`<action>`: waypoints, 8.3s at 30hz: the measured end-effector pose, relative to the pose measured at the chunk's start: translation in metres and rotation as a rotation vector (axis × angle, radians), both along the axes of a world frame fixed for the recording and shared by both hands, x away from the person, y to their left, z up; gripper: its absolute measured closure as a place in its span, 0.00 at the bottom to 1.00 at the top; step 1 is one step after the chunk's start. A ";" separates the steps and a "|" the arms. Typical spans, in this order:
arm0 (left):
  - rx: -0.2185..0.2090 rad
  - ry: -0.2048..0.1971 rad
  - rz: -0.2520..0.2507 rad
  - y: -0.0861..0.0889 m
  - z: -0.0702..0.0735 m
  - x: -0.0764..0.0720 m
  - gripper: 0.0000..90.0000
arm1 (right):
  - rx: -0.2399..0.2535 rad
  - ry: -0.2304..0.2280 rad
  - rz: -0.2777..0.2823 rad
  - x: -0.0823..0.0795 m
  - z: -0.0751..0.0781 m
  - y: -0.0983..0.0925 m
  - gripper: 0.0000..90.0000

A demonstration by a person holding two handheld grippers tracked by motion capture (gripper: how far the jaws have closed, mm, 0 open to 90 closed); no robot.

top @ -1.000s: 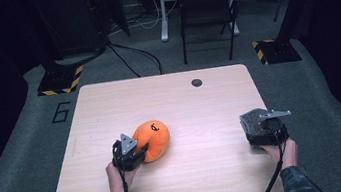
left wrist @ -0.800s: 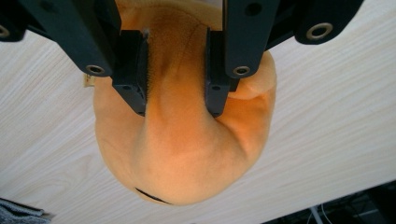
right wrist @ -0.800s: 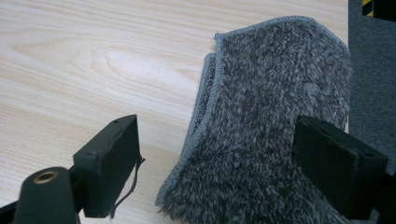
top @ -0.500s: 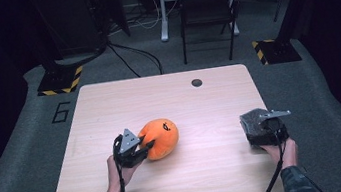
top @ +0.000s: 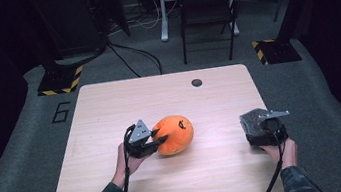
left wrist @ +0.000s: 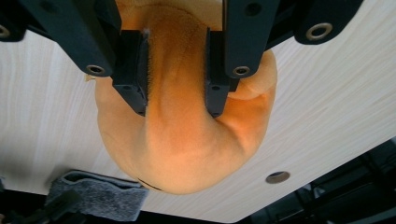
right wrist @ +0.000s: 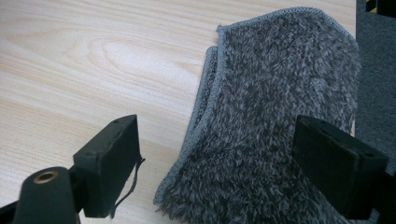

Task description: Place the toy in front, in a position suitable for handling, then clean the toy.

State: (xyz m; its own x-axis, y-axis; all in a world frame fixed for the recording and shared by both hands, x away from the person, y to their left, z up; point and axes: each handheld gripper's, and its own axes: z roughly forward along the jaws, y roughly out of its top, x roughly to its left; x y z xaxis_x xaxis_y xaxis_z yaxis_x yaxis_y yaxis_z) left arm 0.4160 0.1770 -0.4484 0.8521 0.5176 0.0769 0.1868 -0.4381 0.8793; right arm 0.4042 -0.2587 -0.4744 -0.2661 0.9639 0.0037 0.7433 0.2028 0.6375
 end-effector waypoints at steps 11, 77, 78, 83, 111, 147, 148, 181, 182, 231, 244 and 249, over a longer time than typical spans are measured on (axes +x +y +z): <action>0.007 0.010 -0.107 -0.018 0.000 0.017 0.74 | -0.004 0.011 -0.008 -0.003 -0.002 -0.002 0.16; 0.046 0.126 0.208 -0.033 -0.028 -0.030 0.27 | -0.016 -0.014 -0.003 -0.003 0.001 -0.012 0.16; 0.041 0.123 0.214 -0.033 -0.028 -0.030 0.28 | -0.022 -0.015 -0.001 -0.003 0.001 -0.012 0.16; 0.039 0.136 0.203 -0.034 -0.033 -0.031 0.33 | -0.017 -0.016 -0.007 -0.001 -0.001 -0.013 0.16; 0.057 0.171 0.166 -0.036 -0.045 -0.031 0.69 | -0.038 0.048 -0.080 0.029 -0.034 -0.028 0.25; 0.065 0.170 0.151 -0.034 -0.046 -0.028 0.70 | 0.008 0.004 -0.018 0.027 -0.014 -0.021 0.83; 0.066 0.169 0.151 -0.034 -0.045 -0.028 0.70 | 0.019 0.002 -0.010 0.027 -0.012 -0.020 0.83; 0.054 0.161 0.155 -0.036 -0.043 -0.028 0.70 | 0.171 -0.125 0.353 0.005 0.061 0.106 0.82; 0.054 0.156 0.155 -0.036 -0.043 -0.027 0.70 | 0.176 -0.127 0.369 0.005 0.062 0.112 0.82; 0.030 0.089 0.118 -0.054 -0.039 -0.029 0.83 | 0.081 -0.091 0.455 0.016 0.046 0.178 0.83; 0.020 0.098 0.116 -0.051 -0.040 -0.027 0.82 | 0.112 -0.079 0.410 0.019 0.043 0.153 0.83; 0.017 0.109 0.114 -0.049 -0.041 -0.026 0.81 | 0.117 -0.062 0.367 0.022 0.039 0.139 0.83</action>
State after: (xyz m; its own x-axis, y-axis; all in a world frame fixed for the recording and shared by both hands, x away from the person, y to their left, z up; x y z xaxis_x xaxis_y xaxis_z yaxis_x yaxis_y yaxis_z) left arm 0.3900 0.1276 -0.4891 0.7916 0.6110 -0.0026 0.3298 -0.4236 0.8437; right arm 0.4260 -0.1202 -0.4356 -0.5962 0.7987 0.0808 0.5941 0.3713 0.7135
